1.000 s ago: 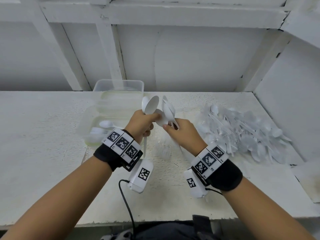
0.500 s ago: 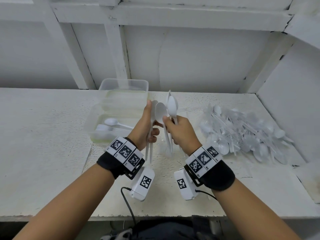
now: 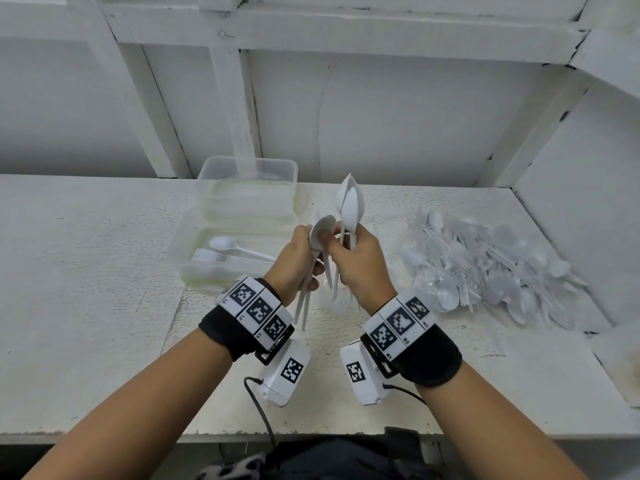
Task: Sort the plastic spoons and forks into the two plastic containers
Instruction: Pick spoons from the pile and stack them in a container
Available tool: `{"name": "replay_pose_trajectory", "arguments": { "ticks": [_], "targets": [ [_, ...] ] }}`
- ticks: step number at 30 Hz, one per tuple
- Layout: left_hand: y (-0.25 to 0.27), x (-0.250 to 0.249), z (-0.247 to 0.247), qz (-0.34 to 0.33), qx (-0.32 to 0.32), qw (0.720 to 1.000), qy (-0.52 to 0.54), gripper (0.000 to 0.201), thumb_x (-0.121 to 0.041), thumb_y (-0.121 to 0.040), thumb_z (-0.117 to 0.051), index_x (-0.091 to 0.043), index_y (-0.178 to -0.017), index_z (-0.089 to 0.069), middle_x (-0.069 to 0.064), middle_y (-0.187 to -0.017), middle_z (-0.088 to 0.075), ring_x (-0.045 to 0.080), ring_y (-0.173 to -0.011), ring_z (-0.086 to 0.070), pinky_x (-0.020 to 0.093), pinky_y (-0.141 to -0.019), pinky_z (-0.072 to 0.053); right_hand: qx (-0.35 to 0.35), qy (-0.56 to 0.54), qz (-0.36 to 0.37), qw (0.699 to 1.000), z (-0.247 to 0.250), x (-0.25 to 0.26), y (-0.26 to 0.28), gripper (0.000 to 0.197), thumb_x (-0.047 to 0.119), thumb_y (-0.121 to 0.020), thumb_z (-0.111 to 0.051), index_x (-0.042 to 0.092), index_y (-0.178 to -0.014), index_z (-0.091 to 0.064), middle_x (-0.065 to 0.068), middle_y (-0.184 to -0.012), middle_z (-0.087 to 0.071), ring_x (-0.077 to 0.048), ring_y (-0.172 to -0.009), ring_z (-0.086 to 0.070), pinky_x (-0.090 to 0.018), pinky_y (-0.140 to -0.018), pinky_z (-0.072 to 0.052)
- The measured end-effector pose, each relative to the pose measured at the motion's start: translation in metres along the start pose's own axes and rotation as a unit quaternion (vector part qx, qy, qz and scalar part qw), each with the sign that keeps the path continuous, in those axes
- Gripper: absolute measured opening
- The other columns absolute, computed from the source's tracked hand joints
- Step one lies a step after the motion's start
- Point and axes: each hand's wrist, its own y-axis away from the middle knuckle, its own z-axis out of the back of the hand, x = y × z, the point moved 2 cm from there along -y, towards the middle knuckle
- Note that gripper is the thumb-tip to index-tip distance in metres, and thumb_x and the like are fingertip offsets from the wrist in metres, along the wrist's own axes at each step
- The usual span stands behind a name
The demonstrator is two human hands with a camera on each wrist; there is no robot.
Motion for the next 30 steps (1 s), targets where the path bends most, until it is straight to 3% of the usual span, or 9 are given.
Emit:
{"name": "replay_pose_trajectory", "arguments": {
  "ticks": [5, 7, 10, 12, 16, 21, 24, 27, 30],
  "targets": [
    [-0.005, -0.001, 0.011, -0.015, -0.040, 0.999, 0.019, 0.018, -0.021, -0.098, -0.043, -0.006, -0.105, -0.049, 0.004, -0.077, -0.056, 0.010, -0.054, -0.056, 0.021, -0.049, -0.045, -0.011, 0.031, 0.007, 0.999, 0.007, -0.004, -0.003, 0.015, 0.024, -0.090, -0.060, 0.011, -0.083, -0.058, -0.018, -0.084, -0.062, -0.016, -0.072, -0.054, -0.019, -0.063, -0.042],
    [-0.004, -0.004, 0.014, -0.019, -0.044, 0.997, 0.057, 0.008, -0.009, -0.097, -0.043, -0.008, -0.104, -0.048, 0.011, -0.086, -0.062, 0.013, -0.059, -0.064, 0.022, -0.052, -0.052, -0.006, 0.041, 0.006, 0.999, 0.010, -0.005, -0.003, 0.013, 0.022, -0.090, -0.059, 0.017, -0.079, -0.056, -0.011, -0.078, -0.060, -0.014, -0.070, -0.052, -0.012, -0.059, -0.040],
    [-0.004, -0.006, 0.013, -0.014, -0.022, 0.996, 0.089, 0.020, -0.003, -0.097, -0.039, -0.007, -0.111, -0.052, 0.015, -0.098, -0.064, 0.022, -0.074, -0.065, 0.029, -0.064, -0.058, 0.011, 0.071, 0.013, 0.997, 0.011, -0.006, -0.003, 0.015, 0.020, -0.090, -0.059, 0.020, -0.075, -0.054, 0.004, -0.069, -0.054, -0.005, -0.063, -0.050, -0.002, -0.053, -0.038],
    [-0.001, -0.006, 0.009, -0.001, 0.007, 0.995, 0.102, 0.022, -0.013, -0.099, -0.038, -0.008, -0.107, -0.058, 0.013, -0.097, -0.065, 0.022, -0.077, -0.064, 0.034, -0.071, -0.055, 0.015, 0.094, 0.021, 0.995, 0.009, -0.007, -0.003, 0.010, 0.021, -0.090, -0.059, 0.014, -0.083, -0.056, 0.008, -0.070, -0.055, -0.001, -0.063, -0.051, -0.003, -0.053, -0.039],
    [0.003, -0.004, 0.002, 0.026, 0.063, 0.989, 0.133, 0.056, -0.052, -0.098, -0.025, -0.012, -0.111, -0.062, 0.015, -0.105, -0.067, 0.025, -0.094, -0.065, 0.041, -0.091, -0.051, -0.002, 0.157, 0.063, 0.986, 0.006, -0.007, -0.001, 0.014, 0.027, -0.087, -0.062, 0.016, -0.090, -0.055, 0.010, -0.070, -0.055, -0.002, -0.063, -0.053, -0.010, -0.055, -0.039],
    [0.002, 0.001, 0.002, -0.025, 0.020, 0.999, 0.029, 0.053, -0.048, -0.100, -0.022, -0.014, -0.112, -0.061, 0.016, -0.086, -0.065, 0.022, -0.072, -0.063, 0.036, -0.073, -0.054, -0.010, 0.216, 0.078, 0.973, 0.004, -0.003, -0.001, 0.035, 0.033, -0.084, -0.065, 0.014, -0.093, -0.038, 0.010, -0.064, -0.045, -0.005, -0.053, -0.045, -0.020, -0.047, -0.034],
    [-0.002, 0.005, 0.005, -0.025, -0.011, 0.997, 0.072, 0.052, -0.046, -0.099, -0.030, -0.001, -0.115, -0.053, 0.009, -0.067, -0.056, 0.016, -0.050, -0.053, 0.029, -0.055, -0.048, 0.009, 0.209, 0.079, 0.975, 0.003, -0.002, 0.002, 0.033, 0.031, -0.089, -0.061, 0.014, -0.095, -0.033, 0.011, -0.061, -0.044, -0.004, -0.052, -0.045, -0.018, -0.046, -0.034],
    [-0.006, 0.006, 0.010, -0.014, -0.048, 0.993, 0.110, 0.043, -0.048, -0.098, -0.032, -0.009, -0.100, -0.051, 0.006, -0.068, -0.051, 0.013, -0.045, -0.042, 0.025, -0.050, -0.039, 0.041, 0.176, 0.071, 0.981, 0.007, -0.005, 0.001, 0.014, 0.023, -0.095, -0.050, 0.013, -0.092, -0.040, 0.007, -0.063, -0.049, -0.008, -0.056, -0.048, -0.014, -0.048, -0.036],
    [-0.008, 0.003, 0.014, 0.006, -0.065, 0.988, 0.139, 0.045, -0.054, -0.097, -0.027, -0.016, -0.097, -0.049, 0.003, -0.069, -0.046, 0.011, -0.048, -0.038, 0.024, -0.053, -0.033, 0.072, 0.174, 0.056, 0.981, 0.011, -0.009, 0.001, 0.015, 0.026, -0.096, -0.047, 0.013, -0.092, -0.055, 0.002, -0.070, -0.057, -0.009, -0.067, -0.057, -0.010, -0.054, -0.038]
  ]
}}
